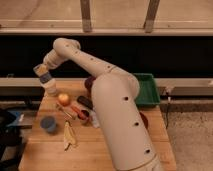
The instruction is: Place sponge in paper cup
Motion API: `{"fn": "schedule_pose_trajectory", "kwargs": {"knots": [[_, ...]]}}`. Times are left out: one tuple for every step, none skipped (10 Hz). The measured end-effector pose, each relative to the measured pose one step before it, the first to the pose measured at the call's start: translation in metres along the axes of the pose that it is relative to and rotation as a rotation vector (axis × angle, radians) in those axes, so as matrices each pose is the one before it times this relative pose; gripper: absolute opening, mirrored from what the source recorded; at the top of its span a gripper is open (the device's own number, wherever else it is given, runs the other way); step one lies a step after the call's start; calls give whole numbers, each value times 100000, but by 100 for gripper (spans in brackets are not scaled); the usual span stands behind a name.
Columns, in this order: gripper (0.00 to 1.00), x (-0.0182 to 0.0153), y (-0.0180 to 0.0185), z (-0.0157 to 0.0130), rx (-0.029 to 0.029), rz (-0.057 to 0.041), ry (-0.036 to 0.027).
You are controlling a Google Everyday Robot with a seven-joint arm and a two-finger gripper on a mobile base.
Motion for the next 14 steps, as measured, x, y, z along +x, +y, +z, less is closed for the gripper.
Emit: {"fn": "schedule_pose_trajectory", "kwargs": {"knots": [[0, 97, -369, 551, -516, 23, -80], [0, -34, -269, 637, -624, 17, -246], [0, 129, -118, 810, -909, 296, -200], [0, 392, -349, 671, -421, 634, -251], [0, 611, -302, 730, -551, 920, -209], [0, 308, -98, 551, -576, 764, -16], [0, 246, 29, 436, -430, 571, -21], [0, 252, -56, 159, -21, 341, -23], [0, 312, -199, -8, 344, 604, -280], [0, 175, -51, 31, 202, 429, -55], [0, 95, 21, 62, 327, 312, -25], [0, 16, -171, -124, 627, 299, -219], [0, 139, -318, -236, 693, 329, -79], [2, 102, -281, -253, 543, 455, -120]]}}
